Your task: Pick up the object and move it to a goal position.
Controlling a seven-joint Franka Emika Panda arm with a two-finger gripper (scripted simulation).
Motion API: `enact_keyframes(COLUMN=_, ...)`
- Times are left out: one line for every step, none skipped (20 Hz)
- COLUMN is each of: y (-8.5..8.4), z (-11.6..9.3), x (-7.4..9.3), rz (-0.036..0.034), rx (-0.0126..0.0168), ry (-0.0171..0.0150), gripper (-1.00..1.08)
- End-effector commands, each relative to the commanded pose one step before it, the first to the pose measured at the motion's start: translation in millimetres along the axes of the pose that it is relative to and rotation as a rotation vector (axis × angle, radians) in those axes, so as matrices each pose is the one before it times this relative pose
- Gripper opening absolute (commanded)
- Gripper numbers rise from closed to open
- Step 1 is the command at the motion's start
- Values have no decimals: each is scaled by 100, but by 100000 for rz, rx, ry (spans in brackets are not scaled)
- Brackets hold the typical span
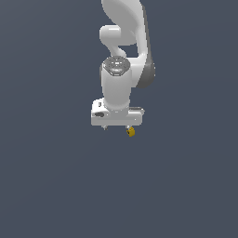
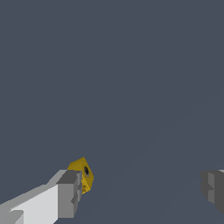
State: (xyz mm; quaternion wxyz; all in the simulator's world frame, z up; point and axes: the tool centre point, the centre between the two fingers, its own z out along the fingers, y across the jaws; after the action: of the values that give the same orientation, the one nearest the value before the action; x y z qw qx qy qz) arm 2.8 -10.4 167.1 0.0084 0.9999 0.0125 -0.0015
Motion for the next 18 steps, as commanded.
enact_keyframes(y=1, z=0, x=0, rz=0, rx=0, ry=0, gripper=100)
enact_keyframes(y=-8, z=-7, x=19, rz=-105, rx=-7, ry=56, gripper=100)
enact_keyframes(y=1, z=-8, x=59, rz=-271, rx=-14, ry=147, gripper=100)
enact_keyframes(y=-5, z=-20, x=99, rz=-459, rx=-25, ry=255, gripper=100)
enact_keyframes(y=-4, z=-34, x=143, rz=-635, rx=-35, ry=366, gripper=100)
enact_keyframes(y=5, z=-53, x=182, rz=-736, rx=-43, ry=452, gripper=100)
enact_keyframes(y=16, z=-61, x=164, rz=-575, rx=-38, ry=393, gripper=100)
enact_keyframes(y=28, z=-63, x=136, rz=-378, rx=-30, ry=308, gripper=100)
enact_keyframes(y=36, z=-62, x=104, rz=-184, rx=-22, ry=216, gripper=100)
enact_keyframes(y=33, z=-59, x=60, rz=-5, rx=-13, ry=119, gripper=100)
enact_keyframes(y=24, z=-17, x=12, rz=98, rx=0, ry=-4, gripper=100)
enact_keyframes(y=-16, z=25, x=-26, rz=25, rx=7, ry=-64, gripper=100)
enact_keyframes(y=-45, z=57, x=-52, rz=-146, rx=6, ry=-49, gripper=100)
enact_keyframes(y=-82, z=103, x=-59, rz=-363, rx=7, ry=-41, gripper=100)
enact_keyframes(y=-117, z=144, x=-75, rz=-573, rx=8, ry=-27, gripper=100)
enact_keyframes(y=-151, z=189, x=-94, rz=-775, rx=10, ry=-21, gripper=100)
enact_keyframes(y=-192, z=237, x=-119, rz=-979, rx=14, ry=-26, gripper=100)
enact_keyframes(y=-234, z=285, x=-148, rz=-1165, rx=20, ry=-42, gripper=100)
